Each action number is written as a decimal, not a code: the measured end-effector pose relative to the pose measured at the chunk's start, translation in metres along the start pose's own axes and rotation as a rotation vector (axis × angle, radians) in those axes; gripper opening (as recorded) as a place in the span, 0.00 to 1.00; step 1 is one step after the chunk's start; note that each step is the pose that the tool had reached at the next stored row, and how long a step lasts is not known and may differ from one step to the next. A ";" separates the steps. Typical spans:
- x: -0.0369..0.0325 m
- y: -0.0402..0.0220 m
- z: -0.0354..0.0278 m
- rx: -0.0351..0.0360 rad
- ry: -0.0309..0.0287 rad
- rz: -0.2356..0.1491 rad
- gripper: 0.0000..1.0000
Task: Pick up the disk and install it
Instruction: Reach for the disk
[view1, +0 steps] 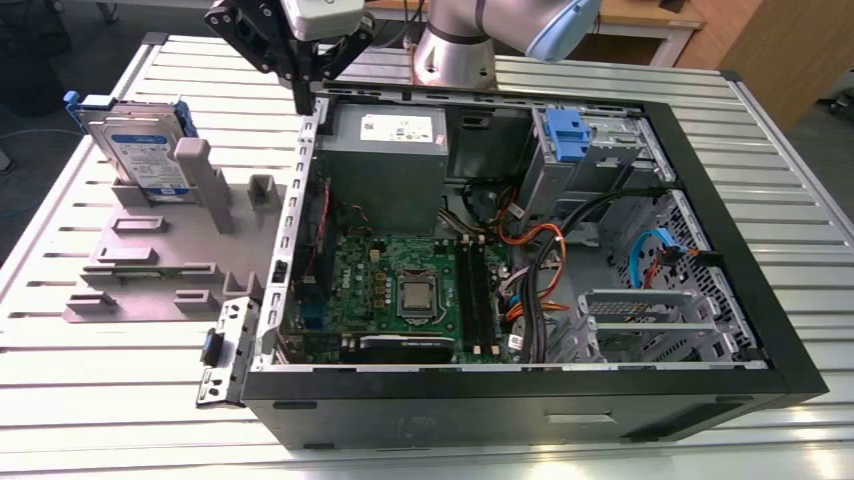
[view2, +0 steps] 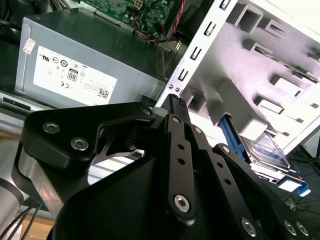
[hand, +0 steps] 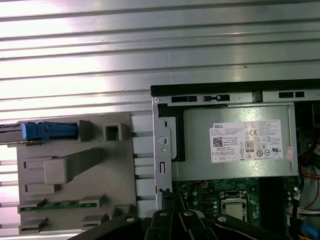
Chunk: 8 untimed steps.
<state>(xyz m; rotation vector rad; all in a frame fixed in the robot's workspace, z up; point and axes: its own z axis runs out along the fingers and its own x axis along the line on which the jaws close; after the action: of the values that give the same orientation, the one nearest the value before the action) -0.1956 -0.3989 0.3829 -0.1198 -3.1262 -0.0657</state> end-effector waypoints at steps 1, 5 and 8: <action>0.0002 0.0000 0.0000 0.0001 0.0001 0.000 0.11; 0.0011 -0.0001 0.0002 0.0001 0.0006 0.000 0.11; 0.0017 -0.0001 0.0004 0.0001 0.0009 0.000 0.11</action>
<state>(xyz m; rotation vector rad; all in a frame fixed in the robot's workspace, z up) -0.1973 -0.3989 0.3826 -0.1197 -3.1253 -0.0656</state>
